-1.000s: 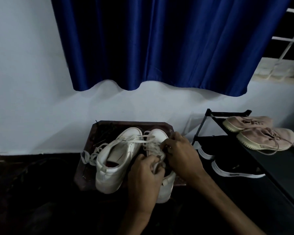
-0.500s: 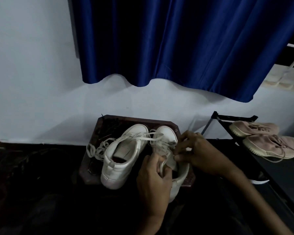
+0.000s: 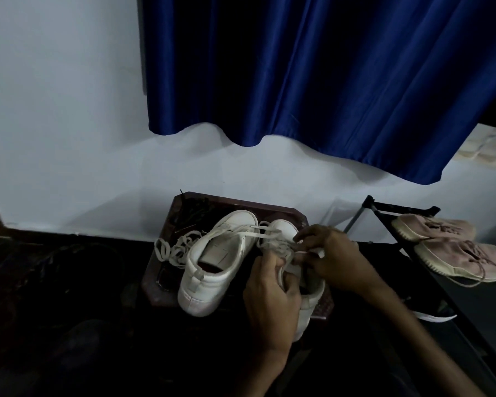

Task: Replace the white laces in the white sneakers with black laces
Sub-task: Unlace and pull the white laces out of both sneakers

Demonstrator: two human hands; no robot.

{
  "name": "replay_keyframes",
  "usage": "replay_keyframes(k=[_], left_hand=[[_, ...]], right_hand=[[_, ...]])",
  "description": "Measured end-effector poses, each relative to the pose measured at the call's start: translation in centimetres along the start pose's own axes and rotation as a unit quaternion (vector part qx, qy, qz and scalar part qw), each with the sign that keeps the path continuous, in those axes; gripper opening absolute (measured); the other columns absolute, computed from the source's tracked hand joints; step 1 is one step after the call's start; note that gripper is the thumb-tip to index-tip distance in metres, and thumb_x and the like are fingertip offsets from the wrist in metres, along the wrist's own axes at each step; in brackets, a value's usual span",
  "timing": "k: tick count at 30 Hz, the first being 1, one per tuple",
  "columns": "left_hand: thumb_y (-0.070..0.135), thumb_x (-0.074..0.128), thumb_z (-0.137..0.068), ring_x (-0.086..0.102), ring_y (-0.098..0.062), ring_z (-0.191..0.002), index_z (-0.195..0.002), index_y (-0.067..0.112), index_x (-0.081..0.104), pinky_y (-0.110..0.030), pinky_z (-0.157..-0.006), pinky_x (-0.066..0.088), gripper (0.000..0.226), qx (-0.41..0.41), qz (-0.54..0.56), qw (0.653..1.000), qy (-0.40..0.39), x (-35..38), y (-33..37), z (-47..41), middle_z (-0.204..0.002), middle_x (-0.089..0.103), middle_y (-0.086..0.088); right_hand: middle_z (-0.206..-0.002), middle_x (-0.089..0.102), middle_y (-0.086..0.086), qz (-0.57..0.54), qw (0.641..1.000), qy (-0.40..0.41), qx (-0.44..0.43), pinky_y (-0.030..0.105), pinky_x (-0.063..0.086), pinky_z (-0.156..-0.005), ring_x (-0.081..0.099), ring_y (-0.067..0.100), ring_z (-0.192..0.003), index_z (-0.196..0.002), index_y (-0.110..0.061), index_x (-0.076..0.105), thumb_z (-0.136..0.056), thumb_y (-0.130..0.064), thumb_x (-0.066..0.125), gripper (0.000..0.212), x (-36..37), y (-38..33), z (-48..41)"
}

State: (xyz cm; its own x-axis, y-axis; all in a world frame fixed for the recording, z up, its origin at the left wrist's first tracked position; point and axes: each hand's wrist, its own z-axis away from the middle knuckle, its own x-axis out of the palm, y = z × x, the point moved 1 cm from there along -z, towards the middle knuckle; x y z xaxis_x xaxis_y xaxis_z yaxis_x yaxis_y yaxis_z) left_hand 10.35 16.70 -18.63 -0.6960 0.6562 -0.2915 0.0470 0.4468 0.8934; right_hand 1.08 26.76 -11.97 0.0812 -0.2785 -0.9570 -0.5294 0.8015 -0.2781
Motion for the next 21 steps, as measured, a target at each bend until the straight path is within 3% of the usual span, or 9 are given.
replay_keyframes(k=[2, 4, 7, 10, 11, 14, 17, 21], left_hand=[[0.013, 0.068, -0.072, 0.053, -0.008, -0.068, -0.083, 0.025, 0.051, -0.019, -0.060, 0.034, 0.023, -0.004, -0.010, 1.000, 0.008, 0.2, 0.2, 0.0, -0.078, 0.056, 0.012], [0.012, 0.070, -0.071, 0.053, -0.007, -0.068, -0.085, 0.021, 0.056, -0.013, -0.061, 0.029, 0.022, -0.002, -0.013, 1.000, 0.018, 0.2, 0.2, 0.0, -0.077, 0.057, 0.013], [0.010, 0.071, -0.070, 0.046, -0.004, -0.067, -0.084, 0.020, 0.056, -0.012, -0.059, 0.029, 0.023, -0.003, -0.007, 1.000, 0.019, 0.2, 0.2, 0.0, -0.076, 0.056, 0.013], [0.012, 0.070, -0.071, 0.050, -0.004, -0.066, -0.085, 0.021, 0.055, -0.011, -0.056, 0.028, 0.022, -0.011, -0.013, 1.000, 0.013, 0.2, 0.3, 0.0, -0.078, 0.056, 0.013], [0.013, 0.069, -0.072, 0.054, -0.007, -0.068, -0.087, 0.022, 0.056, -0.013, -0.058, 0.028, 0.022, -0.013, -0.022, 1.000, 0.011, 0.2, 0.3, 0.0, -0.079, 0.057, 0.013], [0.014, 0.067, -0.072, 0.056, -0.010, -0.068, -0.086, 0.023, 0.055, -0.019, -0.058, 0.030, 0.020, -0.006, -0.042, 0.999, 0.011, 0.1, 0.5, 0.0, -0.080, 0.057, 0.012], [0.015, 0.065, -0.072, 0.054, -0.010, -0.067, -0.083, 0.024, 0.053, -0.018, -0.057, 0.028, 0.018, 0.000, -0.046, 0.999, 0.015, 0.1, 0.3, 0.0, -0.078, 0.056, 0.011], [0.014, 0.069, -0.072, 0.054, -0.009, -0.068, -0.083, 0.023, 0.056, -0.018, -0.058, 0.029, 0.019, -0.006, -0.033, 0.999, 0.027, 0.4, 0.1, 0.0, -0.078, 0.058, 0.011]], right_hand=[[-0.125, 0.061, -0.018, -0.025, 0.999, -0.026, -0.022, 0.041, 0.047, -0.096, 0.053, 0.000, -0.112, -0.088, -0.039, 0.077, -0.084, -0.034, 0.072, 0.009, -1.0, 0.8, 0.2], [-0.132, 0.059, -0.017, -0.042, 0.997, -0.065, -0.021, 0.041, 0.045, -0.101, 0.053, -0.001, -0.115, -0.096, -0.042, 0.076, -0.086, -0.037, 0.070, 0.013, -1.4, 1.1, 0.2], [-0.133, 0.057, -0.015, -0.062, 0.994, -0.092, -0.009, 0.032, 0.045, -0.100, 0.055, 0.002, -0.115, -0.107, -0.031, 0.075, -0.087, -0.036, 0.069, 0.021, -0.7, 0.9, -0.1], [-0.123, 0.064, -0.012, -0.092, 0.995, -0.036, -0.018, 0.009, 0.044, -0.085, 0.058, -0.009, -0.098, -0.085, -0.026, 0.079, -0.084, -0.026, 0.074, 0.005, 0.0, 0.3, -0.4], [-0.120, 0.065, -0.012, -0.104, 0.994, -0.021, -0.026, 0.007, 0.043, -0.082, 0.057, -0.011, -0.096, -0.077, -0.029, 0.077, -0.083, -0.023, 0.076, 0.009, -0.2, 0.3, -0.3], [-0.120, 0.064, -0.014, -0.169, 0.980, -0.080, -0.074, 0.016, 0.045, -0.091, 0.057, -0.006, -0.107, -0.074, -0.030, 0.077, -0.083, -0.020, 0.073, 0.015, -2.4, 0.6, 0.6], [-0.125, 0.060, -0.020, -0.200, 0.960, -0.175, -0.085, 0.011, 0.040, -0.096, 0.053, -0.003, -0.118, -0.078, -0.031, 0.077, -0.084, -0.025, 0.069, 0.012, -5.0, 1.4, 1.1], [-0.138, 0.050, -0.019, -0.048, 0.978, -0.198, -0.041, 0.027, 0.037, -0.107, 0.045, -0.006, -0.123, -0.091, -0.045, 0.073, -0.084, -0.043, 0.069, 0.008, -4.6, 1.2, 0.0]])
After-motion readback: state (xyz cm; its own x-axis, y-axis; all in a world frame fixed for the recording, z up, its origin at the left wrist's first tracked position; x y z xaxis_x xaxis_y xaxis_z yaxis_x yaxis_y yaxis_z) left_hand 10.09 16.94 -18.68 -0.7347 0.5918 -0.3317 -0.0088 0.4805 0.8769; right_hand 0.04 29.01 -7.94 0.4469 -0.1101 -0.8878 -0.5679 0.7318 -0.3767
